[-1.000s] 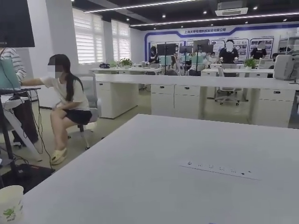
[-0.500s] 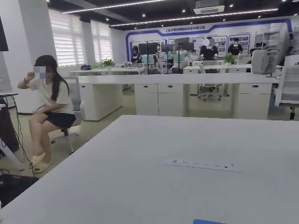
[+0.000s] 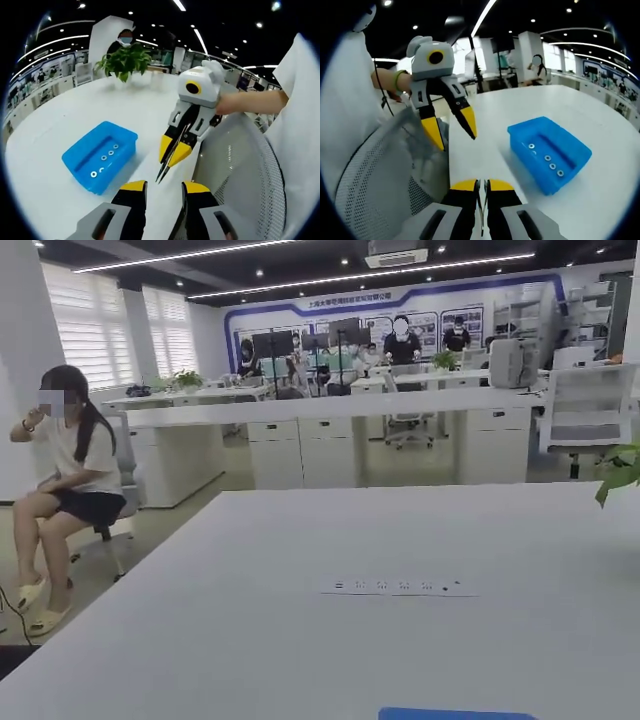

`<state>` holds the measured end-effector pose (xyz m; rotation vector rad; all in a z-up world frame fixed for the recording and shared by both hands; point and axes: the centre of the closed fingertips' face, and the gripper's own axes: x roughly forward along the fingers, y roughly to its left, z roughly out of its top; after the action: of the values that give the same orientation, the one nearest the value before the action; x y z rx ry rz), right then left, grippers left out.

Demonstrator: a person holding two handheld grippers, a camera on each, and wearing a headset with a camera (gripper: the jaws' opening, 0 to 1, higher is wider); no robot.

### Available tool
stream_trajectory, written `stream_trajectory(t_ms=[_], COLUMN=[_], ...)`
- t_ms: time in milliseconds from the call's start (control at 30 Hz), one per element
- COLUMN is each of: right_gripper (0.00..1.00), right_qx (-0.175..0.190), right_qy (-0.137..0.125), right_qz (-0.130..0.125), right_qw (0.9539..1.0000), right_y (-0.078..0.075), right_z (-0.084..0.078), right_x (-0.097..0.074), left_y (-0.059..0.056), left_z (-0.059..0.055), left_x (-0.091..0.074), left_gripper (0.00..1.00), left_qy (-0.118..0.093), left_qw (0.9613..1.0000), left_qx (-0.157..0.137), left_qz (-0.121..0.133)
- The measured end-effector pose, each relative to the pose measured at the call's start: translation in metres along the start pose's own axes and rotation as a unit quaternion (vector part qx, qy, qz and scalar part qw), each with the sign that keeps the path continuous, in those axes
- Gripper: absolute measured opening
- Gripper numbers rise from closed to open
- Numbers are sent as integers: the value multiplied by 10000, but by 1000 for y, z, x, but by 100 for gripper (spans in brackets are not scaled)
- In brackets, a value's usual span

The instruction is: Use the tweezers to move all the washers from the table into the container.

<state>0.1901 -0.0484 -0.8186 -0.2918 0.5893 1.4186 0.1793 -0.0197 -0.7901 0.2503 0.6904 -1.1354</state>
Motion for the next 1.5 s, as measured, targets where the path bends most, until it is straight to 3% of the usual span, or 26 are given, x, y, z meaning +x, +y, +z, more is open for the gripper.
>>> stream_trajectory(t_ms=[133,333,467,667,933,1067,1167,1367,1500], right_gripper=[3,3,3,3,2,2,1,1,2], right_qx=[-309,-647,-733,-868,-646,-556,-531,-250,-354], right_qy=[198,501,485,453,-48,-344,-442,-938,-922], right_qz=[127,277,337,294,199,219,193,154,88], right_qw=[9992,9963,9956,9948,9977,9976,9974,9952,9951], right_y=[3,6,11,18,17,18,18,17,17], right_z=[-8,-20,-17,-7,16,32,39,57,58], right_x=[5,14,15,12,2,1,0,0,2], left_y=[-5,3,6,0,1,1,2,-2,-5], left_z=[-4,-11,-17,-11,-16,-15,-11,-4,-1], left_x=[5,14,25,31,34,36,37,41,41], left_gripper=[24,24,24,23,14,5,3,2,7], left_qy=[49,191,420,483,581,639,565,319,201], left_qw=[10000,9998,9989,9981,9968,9945,9950,9973,9977], left_qx=[14,29,178,369,523,811,814,624,572], left_qz=[-80,-24,-44,-127,-146,-165,-133,-237,-308])
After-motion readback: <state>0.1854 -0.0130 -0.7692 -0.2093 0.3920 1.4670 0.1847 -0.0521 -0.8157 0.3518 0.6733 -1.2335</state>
